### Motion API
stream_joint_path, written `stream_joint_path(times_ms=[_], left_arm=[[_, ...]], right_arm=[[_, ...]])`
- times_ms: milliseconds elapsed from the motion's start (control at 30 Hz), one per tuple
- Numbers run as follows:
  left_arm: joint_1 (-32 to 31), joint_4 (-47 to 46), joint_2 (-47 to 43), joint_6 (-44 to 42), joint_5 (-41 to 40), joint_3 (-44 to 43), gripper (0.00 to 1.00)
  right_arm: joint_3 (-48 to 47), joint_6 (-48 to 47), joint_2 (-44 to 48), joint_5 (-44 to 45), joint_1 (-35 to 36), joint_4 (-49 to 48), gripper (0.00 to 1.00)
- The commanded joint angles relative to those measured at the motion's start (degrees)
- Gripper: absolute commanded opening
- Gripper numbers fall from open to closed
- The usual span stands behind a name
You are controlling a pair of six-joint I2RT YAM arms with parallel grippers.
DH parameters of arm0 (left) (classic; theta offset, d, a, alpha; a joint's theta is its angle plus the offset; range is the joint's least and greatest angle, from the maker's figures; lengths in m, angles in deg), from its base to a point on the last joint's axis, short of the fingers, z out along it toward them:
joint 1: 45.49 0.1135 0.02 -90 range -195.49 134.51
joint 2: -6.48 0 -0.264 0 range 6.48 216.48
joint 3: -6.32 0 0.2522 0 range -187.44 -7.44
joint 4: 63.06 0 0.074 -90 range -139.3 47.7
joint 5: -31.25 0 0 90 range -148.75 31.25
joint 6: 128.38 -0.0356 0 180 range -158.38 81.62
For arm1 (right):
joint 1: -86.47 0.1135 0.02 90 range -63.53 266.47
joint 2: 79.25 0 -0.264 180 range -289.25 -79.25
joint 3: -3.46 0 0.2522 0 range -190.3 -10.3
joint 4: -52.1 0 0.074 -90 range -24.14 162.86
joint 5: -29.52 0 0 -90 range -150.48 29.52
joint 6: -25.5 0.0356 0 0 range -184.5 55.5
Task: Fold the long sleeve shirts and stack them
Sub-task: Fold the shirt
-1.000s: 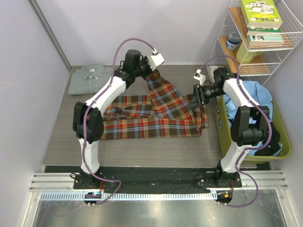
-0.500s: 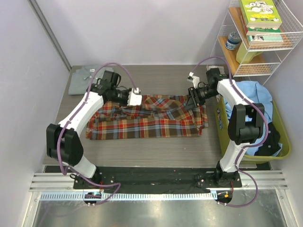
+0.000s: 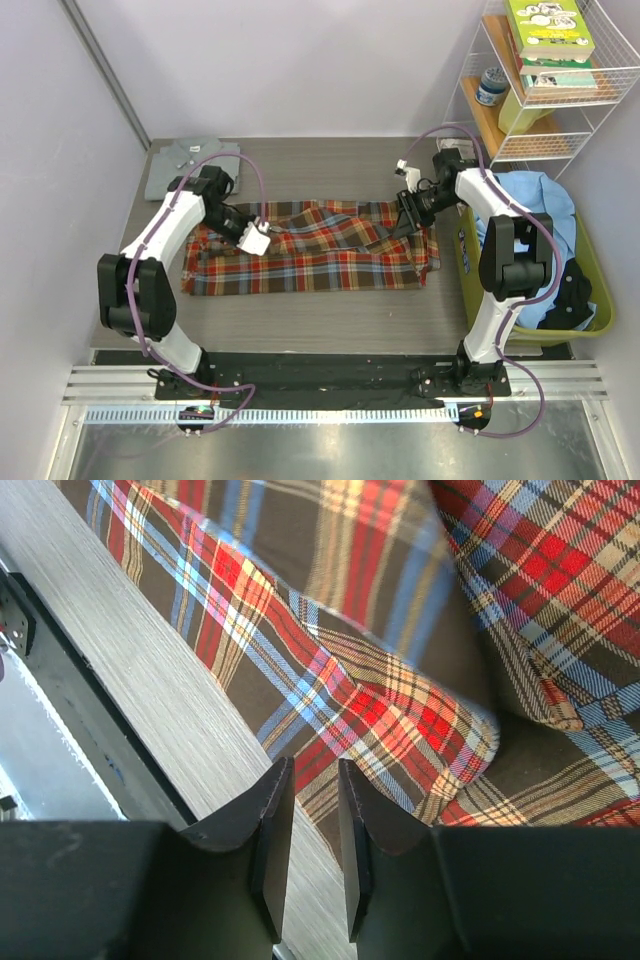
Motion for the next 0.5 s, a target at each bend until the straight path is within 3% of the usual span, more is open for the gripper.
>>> stream_joint_path(times_ms=[0, 167, 367, 467], left_arm=[[2.3, 6.9, 0.4, -30.8, -2.1, -0.7, 0.00], [4.4, 6.4, 0.4, -37.7, -6.5, 3.6, 0.01], [6.6, 1.6, -1.6, -37.7, -11.9, 8.8, 0.25], [9.3, 2.6, -3.1, -35.7, -14.9, 9.5, 0.27]], right_arm=[[-0.7, -1.7, 0.3, 0.2, 0.1, 1.1, 0.29], [-0.5, -2.0, 1.1, 0.9, 0.9, 1.2, 0.29], [0.7, -1.1, 2.0, 3.3, 4.6, 0.4, 0.27], [1.7, 0.4, 3.0, 5.4, 6.8, -0.7, 0.25]])
